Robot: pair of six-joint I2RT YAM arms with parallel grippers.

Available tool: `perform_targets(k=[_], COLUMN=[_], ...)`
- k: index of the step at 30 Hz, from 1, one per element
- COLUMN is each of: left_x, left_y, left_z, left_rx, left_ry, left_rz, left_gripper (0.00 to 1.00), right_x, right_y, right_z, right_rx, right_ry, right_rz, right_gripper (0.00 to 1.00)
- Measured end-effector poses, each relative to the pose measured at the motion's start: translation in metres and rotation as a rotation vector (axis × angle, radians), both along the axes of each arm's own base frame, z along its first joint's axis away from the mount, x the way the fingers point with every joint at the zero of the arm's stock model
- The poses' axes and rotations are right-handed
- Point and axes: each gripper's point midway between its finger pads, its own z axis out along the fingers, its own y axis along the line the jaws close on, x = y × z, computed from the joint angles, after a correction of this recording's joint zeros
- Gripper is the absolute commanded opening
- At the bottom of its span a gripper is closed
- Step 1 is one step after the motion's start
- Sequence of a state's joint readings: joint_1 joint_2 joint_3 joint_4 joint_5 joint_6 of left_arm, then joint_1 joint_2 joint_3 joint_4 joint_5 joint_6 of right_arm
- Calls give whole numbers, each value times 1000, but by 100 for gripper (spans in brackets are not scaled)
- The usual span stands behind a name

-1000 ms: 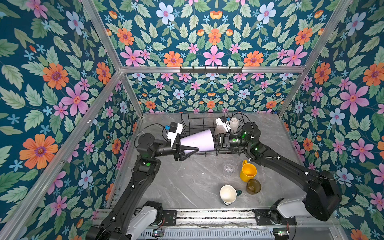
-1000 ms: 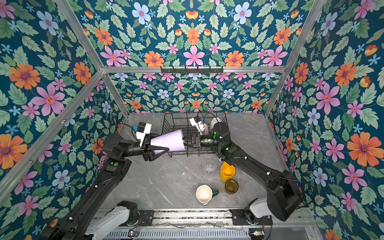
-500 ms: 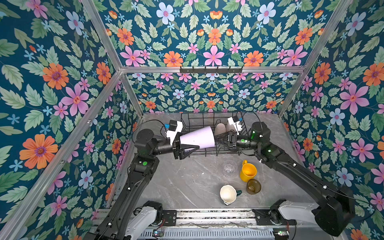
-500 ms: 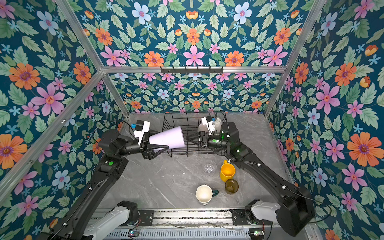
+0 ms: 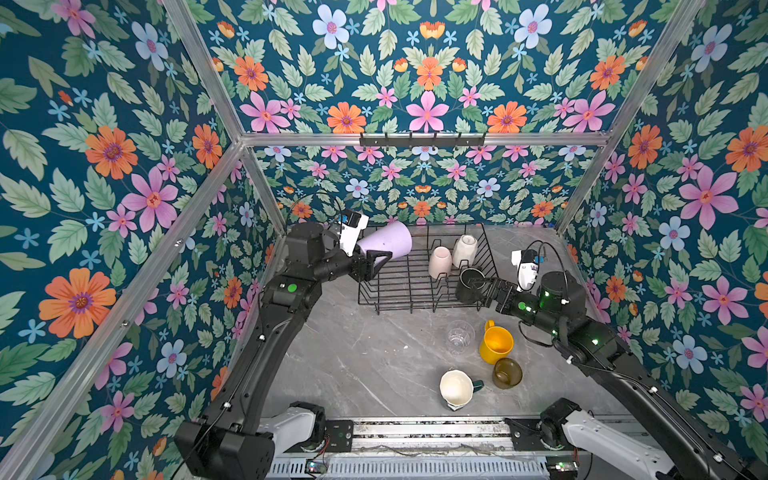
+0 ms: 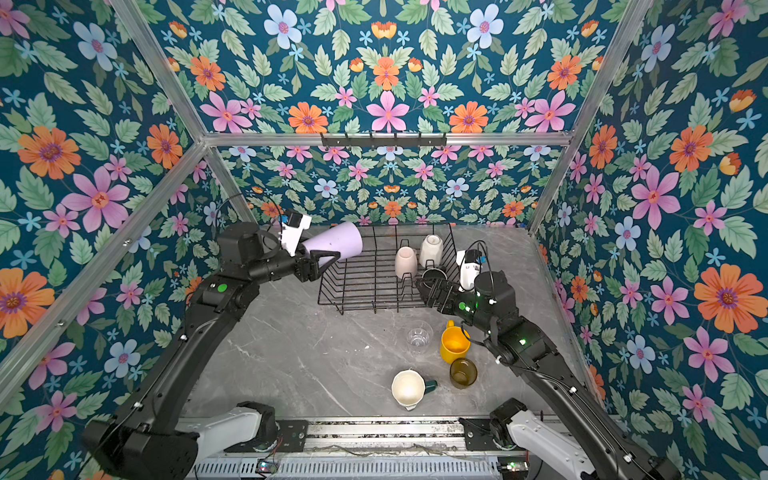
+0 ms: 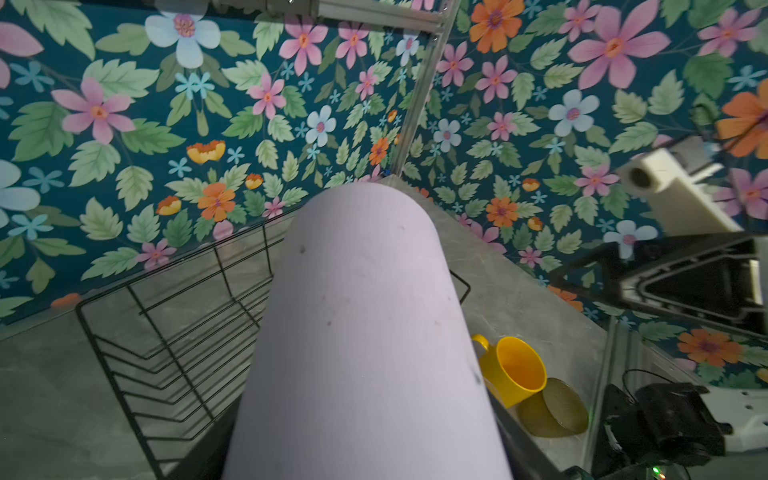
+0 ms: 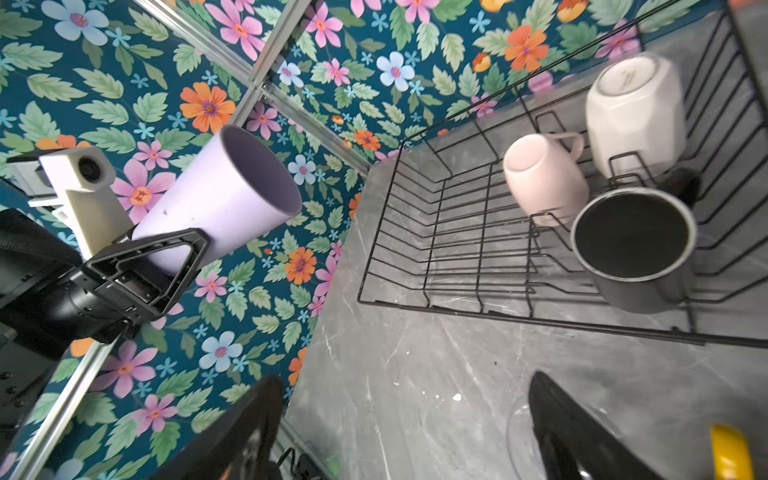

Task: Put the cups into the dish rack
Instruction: 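Carry the lilac cup over the rack with the left gripper while the right gripper withdraws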

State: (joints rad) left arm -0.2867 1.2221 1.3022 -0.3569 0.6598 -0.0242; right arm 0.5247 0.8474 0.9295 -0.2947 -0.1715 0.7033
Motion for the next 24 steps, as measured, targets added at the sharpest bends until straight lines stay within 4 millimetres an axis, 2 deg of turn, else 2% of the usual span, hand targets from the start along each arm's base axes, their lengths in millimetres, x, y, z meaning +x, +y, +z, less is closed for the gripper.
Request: perform_targets(k=[4, 13, 24], left_x=[31, 81, 124], left_y=[6, 6, 6], left_z=[-21, -59, -122], left_rx=[72, 237, 484], left_ry=[96, 246, 364], left_rz=[91, 220, 355], left_gripper=[0, 0, 0], right_x=[-1, -4, -10], right_y=[-10, -17, -22], right_z=[-4, -11, -25], right_rx=[-38, -82, -143], right_ry=[-12, -18, -1], right_rz=[-38, -52, -40], right_gripper=[95, 95, 95])
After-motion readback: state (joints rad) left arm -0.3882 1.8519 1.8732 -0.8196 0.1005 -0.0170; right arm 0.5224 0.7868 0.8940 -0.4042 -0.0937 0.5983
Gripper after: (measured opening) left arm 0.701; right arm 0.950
